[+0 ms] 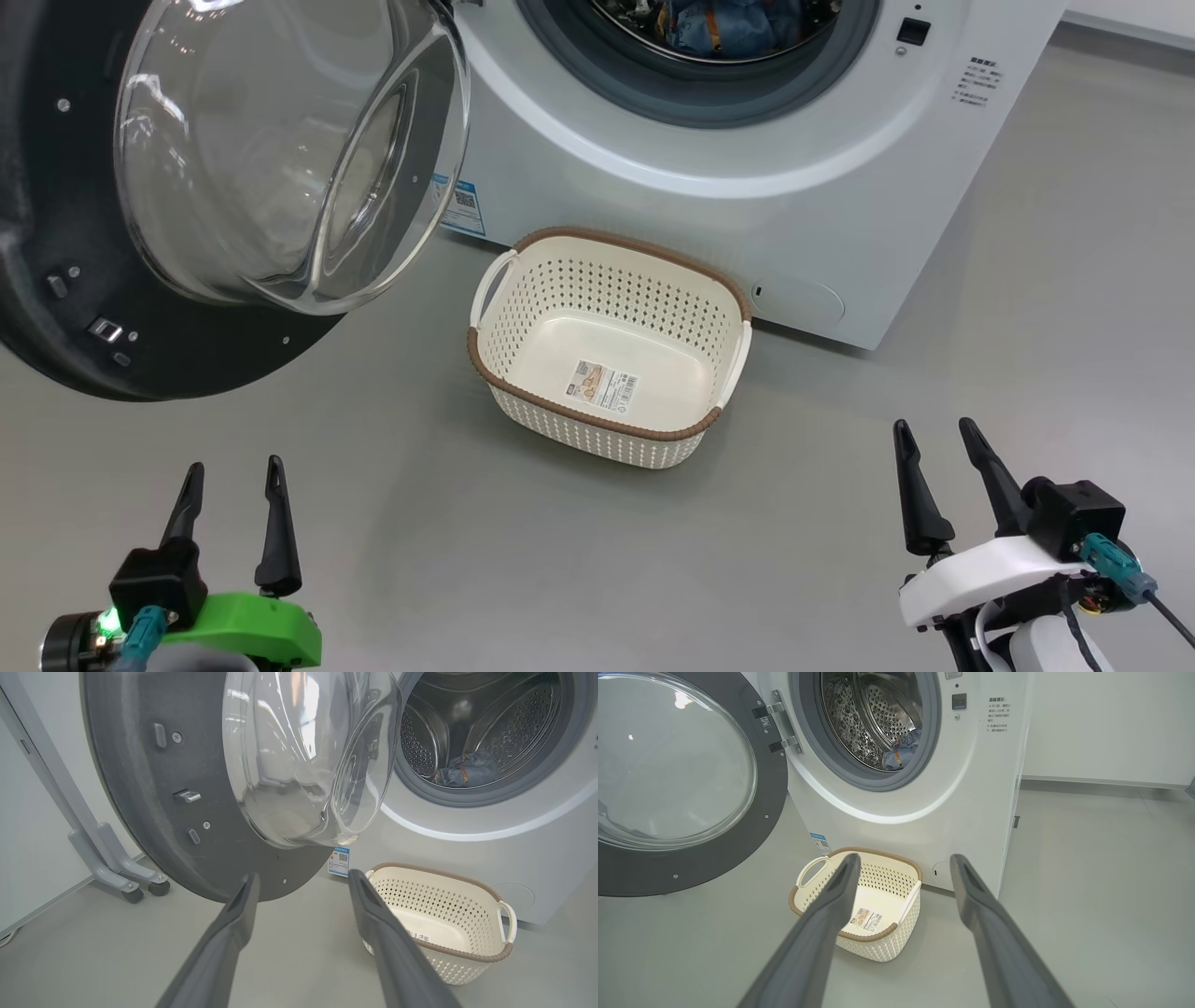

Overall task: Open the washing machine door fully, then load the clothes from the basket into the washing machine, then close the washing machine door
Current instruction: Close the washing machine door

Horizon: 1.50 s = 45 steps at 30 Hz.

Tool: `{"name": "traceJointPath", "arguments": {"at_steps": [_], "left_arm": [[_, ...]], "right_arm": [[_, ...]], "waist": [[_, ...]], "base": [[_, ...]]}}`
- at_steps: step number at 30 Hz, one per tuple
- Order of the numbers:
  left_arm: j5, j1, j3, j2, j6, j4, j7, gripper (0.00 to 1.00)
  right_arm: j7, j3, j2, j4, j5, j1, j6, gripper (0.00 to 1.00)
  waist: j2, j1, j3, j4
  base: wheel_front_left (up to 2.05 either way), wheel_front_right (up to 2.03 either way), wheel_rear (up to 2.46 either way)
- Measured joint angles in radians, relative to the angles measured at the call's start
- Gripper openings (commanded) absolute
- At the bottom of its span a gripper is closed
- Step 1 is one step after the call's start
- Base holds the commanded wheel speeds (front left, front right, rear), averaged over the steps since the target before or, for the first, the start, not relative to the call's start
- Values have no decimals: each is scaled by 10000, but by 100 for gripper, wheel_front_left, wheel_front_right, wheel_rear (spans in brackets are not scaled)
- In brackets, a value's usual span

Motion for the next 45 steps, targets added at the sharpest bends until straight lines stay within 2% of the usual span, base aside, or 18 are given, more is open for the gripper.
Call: {"name": "traceJointPath", "arguments": {"at_steps": [12,24,45], "left_arm": [[-174,-3,6,0,127,8,0,100],[-221,-9,13,-2,213,8,0,100],[-215,1,211,-6,341,-50,0,100]], "right_arm": [[0,146,-23,-2,-109,-88,0,100],[0,247,-188,0,-161,-276,0,100],[0,449,-184,222,-161,-419,0,100]], "waist": [[0,0,192,783],[0,0,360,1224],[-1,0,294,1301]], "base": [[0,0,0],[0,0,0],[0,0,0]]}}
